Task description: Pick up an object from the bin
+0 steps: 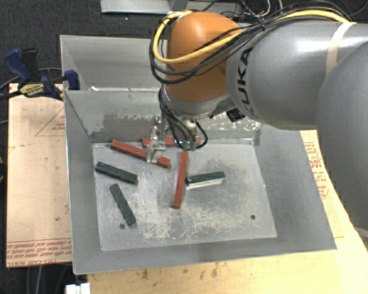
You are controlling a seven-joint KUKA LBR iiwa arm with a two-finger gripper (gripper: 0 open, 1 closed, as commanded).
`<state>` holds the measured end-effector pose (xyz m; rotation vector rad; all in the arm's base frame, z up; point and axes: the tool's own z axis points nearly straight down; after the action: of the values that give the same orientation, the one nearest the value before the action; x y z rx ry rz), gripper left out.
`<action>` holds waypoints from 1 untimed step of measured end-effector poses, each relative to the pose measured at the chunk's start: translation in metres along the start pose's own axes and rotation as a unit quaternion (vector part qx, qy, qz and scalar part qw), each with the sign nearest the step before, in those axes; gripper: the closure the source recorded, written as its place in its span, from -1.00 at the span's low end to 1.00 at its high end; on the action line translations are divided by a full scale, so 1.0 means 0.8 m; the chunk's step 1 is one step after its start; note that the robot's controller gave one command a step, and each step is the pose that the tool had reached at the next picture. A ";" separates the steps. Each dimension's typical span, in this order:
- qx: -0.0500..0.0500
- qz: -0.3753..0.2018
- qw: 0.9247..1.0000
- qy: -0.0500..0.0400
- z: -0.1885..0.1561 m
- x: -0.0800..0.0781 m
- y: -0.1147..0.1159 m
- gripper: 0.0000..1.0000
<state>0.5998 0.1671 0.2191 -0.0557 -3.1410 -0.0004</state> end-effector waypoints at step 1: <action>0.000 -0.027 1.000 -0.001 -0.022 0.033 0.001 1.00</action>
Offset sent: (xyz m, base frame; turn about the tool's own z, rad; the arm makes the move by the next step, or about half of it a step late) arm 0.0256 0.0601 -0.0685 -0.1515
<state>0.5736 0.1687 0.2371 0.0293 -3.1435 -0.0011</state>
